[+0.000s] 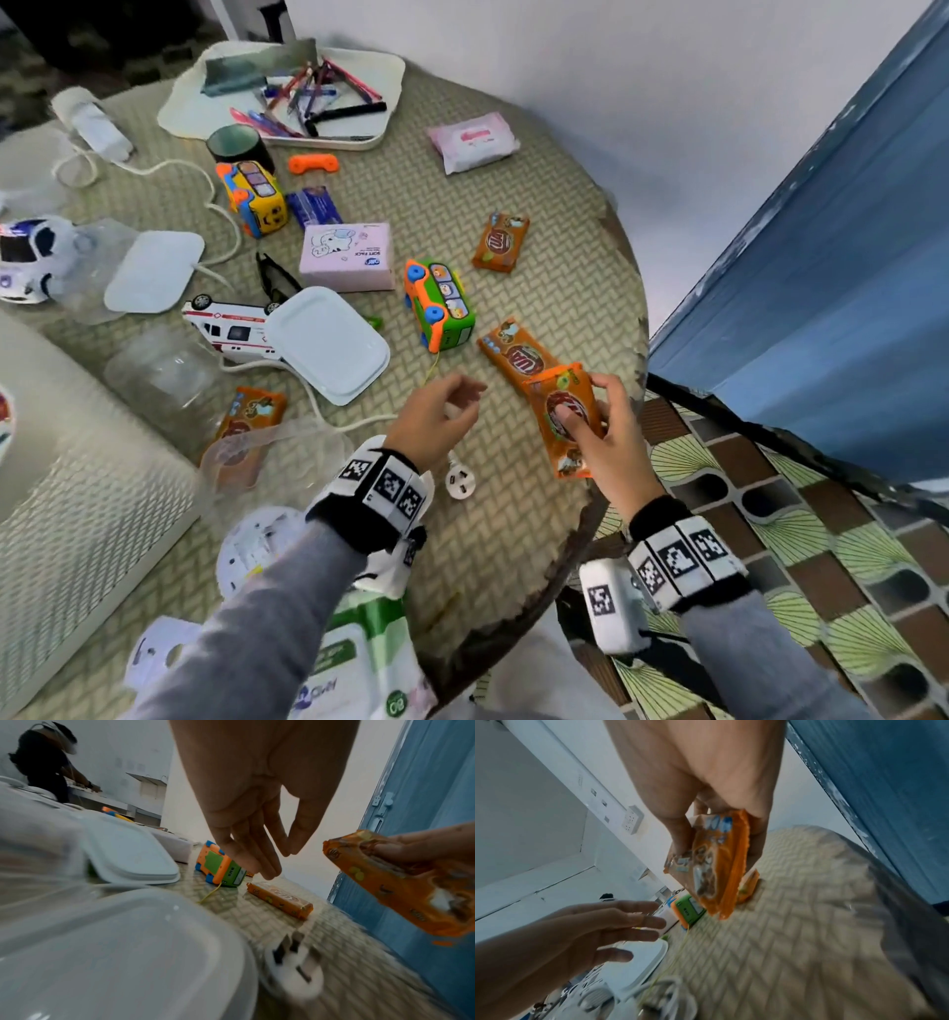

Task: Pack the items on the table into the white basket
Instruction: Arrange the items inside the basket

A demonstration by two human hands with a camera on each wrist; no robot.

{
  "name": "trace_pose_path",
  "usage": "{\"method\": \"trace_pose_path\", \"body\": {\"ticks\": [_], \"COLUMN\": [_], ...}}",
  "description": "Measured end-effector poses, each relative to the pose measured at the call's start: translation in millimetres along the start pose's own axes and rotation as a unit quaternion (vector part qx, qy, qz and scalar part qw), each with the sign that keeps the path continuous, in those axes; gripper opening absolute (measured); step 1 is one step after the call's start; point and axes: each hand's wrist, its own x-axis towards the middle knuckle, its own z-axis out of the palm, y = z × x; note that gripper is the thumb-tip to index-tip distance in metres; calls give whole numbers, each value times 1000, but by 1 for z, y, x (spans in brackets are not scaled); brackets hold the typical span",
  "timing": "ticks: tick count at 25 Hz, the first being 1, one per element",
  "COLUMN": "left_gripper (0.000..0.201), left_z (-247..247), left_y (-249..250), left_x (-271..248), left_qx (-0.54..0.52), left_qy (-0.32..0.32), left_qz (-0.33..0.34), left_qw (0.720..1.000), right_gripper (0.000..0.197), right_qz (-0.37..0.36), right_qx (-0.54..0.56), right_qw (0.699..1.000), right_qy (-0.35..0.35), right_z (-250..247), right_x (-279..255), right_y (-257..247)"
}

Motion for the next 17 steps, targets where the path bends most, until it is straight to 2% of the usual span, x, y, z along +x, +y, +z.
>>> {"method": "trace_pose_path", "body": {"ticks": [3, 6, 9, 12, 15, 17], "left_gripper": [28, 48, 65, 67, 69, 71], "left_z": [15, 26, 37, 43, 41, 38], "left_y": [5, 0, 0, 3, 5, 7], "left_x": [50, 96, 122, 134, 139, 141], "left_qx": [101, 208, 324, 392, 453, 457], "left_qy": [-26, -77, -175, -240, -240, -237], "left_qz": [34, 9, 18, 20, 49, 52], "left_qw": [994, 975, 930, 888, 857, 856], "right_gripper": [34, 32, 36, 38, 35, 36], "right_qz": [-7, 16, 46, 65, 80, 84], "right_qx": [-2, -13, -13, 0, 9, 8], "right_qw": [1000, 1000, 999, 998, 997, 996], "right_qy": [3, -11, -14, -13, -6, -7], "right_z": [-23, -42, -54, -58, -61, -62], "right_x": [25, 53, 73, 86, 95, 100], "right_y": [2, 11, 21, 27, 27, 28]}}
